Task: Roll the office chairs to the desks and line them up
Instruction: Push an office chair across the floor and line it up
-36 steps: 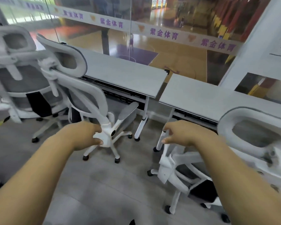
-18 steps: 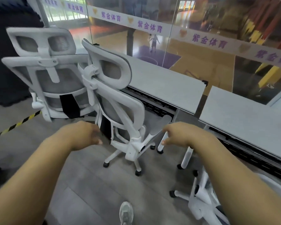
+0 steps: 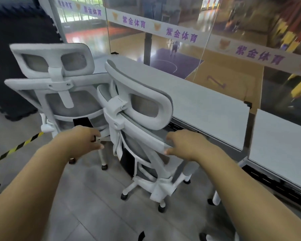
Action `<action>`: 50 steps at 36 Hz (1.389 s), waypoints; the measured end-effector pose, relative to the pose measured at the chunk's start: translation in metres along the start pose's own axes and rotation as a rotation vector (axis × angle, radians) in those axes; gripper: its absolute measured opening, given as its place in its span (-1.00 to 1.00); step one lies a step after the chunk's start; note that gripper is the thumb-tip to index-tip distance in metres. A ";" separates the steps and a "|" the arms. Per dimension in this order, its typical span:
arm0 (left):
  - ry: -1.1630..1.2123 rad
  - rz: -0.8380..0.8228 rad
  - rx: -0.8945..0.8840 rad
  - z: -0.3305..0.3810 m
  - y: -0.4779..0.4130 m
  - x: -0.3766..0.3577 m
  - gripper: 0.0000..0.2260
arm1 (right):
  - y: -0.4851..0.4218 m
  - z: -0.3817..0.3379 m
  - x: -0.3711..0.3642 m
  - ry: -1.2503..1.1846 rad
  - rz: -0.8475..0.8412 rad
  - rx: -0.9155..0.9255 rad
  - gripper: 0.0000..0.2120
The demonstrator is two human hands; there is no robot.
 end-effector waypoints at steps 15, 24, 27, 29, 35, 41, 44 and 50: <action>-0.106 0.125 -0.348 -0.028 -0.118 0.084 -0.57 | -0.061 -0.057 0.018 -0.125 0.023 -0.288 -0.67; -0.172 0.284 -0.693 -0.004 -0.142 0.092 -0.60 | -0.040 -0.057 0.005 -0.358 0.159 -0.459 -0.65; -0.201 0.259 -0.769 0.002 -0.153 0.080 -0.53 | -0.035 -0.059 0.002 -0.408 0.242 -0.480 -0.60; -0.193 0.257 -0.782 0.004 -0.155 0.078 -0.52 | -0.033 -0.059 0.000 -0.416 0.266 -0.490 -0.61; -0.173 0.270 -0.855 0.001 -0.154 0.074 -0.45 | -0.028 -0.058 -0.011 -0.426 0.271 -0.475 -0.59; -0.140 0.304 -0.874 -0.001 -0.130 0.069 -0.45 | -0.014 -0.058 -0.020 -0.429 0.300 -0.467 -0.58; -0.136 0.316 -0.891 0.000 -0.115 0.062 -0.50 | -0.002 -0.055 -0.026 -0.449 0.317 -0.461 -0.60; -0.083 0.364 -0.864 0.000 -0.095 0.045 -0.65 | 0.023 -0.045 -0.038 -0.482 0.331 -0.452 -0.67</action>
Point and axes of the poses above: each hand's wrist, its own y-axis away from the middle knuckle, its own x-axis out of the back of the hand, z = x × y, the point moved 9 cm from there along -y, towards the middle knuckle, and after that the axes turned 12 degrees about -z, right-handed, at the moved point
